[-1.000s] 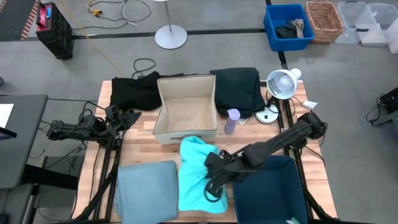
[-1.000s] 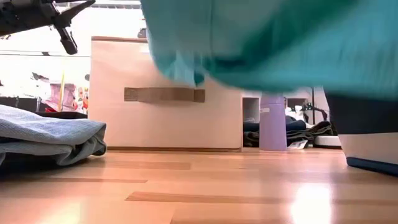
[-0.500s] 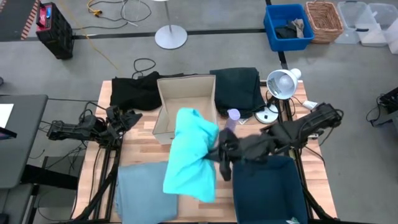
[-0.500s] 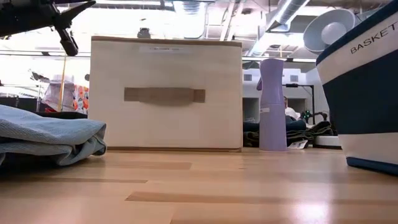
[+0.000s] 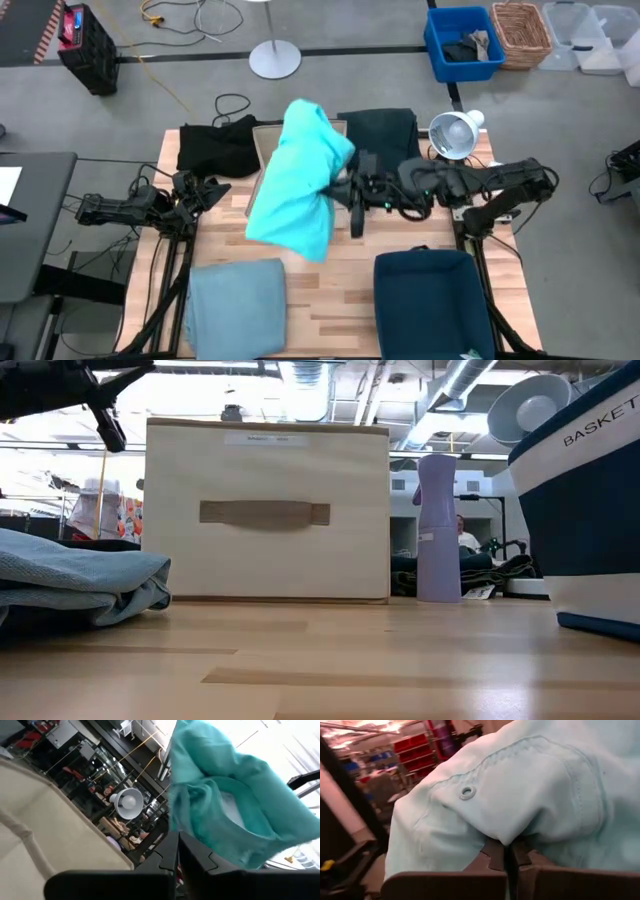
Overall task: Sort clothes
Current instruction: Put the blue shorts into the laundry organizer, then put the blue pants into the laundry organizer
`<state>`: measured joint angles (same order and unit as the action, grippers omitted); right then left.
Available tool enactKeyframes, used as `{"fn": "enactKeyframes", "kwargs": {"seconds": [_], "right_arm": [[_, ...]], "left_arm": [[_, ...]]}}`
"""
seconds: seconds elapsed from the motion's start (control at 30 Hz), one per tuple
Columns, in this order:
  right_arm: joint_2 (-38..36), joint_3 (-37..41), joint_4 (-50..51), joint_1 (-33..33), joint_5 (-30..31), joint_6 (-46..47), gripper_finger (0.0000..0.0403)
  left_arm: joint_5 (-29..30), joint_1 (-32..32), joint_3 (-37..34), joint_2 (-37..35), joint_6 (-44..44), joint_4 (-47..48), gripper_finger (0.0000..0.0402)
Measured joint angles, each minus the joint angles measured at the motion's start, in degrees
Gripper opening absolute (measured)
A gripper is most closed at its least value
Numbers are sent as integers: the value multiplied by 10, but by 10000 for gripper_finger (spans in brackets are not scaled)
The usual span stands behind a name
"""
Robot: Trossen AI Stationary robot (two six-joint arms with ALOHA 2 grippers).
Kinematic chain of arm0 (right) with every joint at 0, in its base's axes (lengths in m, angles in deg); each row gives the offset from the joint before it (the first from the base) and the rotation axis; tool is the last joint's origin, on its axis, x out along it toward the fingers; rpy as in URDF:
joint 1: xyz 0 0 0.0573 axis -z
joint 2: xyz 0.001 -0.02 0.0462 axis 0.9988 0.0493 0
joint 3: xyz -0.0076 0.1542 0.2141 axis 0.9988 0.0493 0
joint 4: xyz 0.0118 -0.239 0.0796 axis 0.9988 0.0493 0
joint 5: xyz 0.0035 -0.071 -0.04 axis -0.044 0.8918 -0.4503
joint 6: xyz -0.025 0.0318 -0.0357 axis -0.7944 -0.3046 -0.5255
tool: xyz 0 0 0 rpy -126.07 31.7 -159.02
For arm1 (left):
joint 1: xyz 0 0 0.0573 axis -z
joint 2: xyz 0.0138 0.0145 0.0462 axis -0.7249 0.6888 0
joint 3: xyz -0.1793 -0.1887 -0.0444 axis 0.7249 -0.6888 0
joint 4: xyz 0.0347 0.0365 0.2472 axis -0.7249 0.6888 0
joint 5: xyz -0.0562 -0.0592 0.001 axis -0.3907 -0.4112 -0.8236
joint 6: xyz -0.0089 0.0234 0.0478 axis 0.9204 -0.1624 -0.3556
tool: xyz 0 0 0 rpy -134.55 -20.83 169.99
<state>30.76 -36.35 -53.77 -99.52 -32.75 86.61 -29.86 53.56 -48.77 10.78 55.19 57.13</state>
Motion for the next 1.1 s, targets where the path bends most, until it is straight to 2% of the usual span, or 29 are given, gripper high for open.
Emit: {"fn": "enactKeyframes", "kwargs": {"seconds": [0.53,0.63,0.8,0.9,1.0,1.1], "right_arm": [[55,0,0,140,5,-2,9],[78,0,6,153,1,-2,47],[103,0,39,159,-2,-1,148],[109,0,24,159,-2,-2,203],[106,0,19,158,-2,-6,236],[95,0,16,152,-2,-21,243]], "left_arm": [[-30,0,0,0,-10,-27,11],[-27,0,0,0,-21,-24,11],[-23,0,0,0,-21,-18,11],[-22,0,0,0,-14,-14,11],[-22,0,0,0,-10,-13,11],[-22,0,0,0,-7,-12,11]]}}
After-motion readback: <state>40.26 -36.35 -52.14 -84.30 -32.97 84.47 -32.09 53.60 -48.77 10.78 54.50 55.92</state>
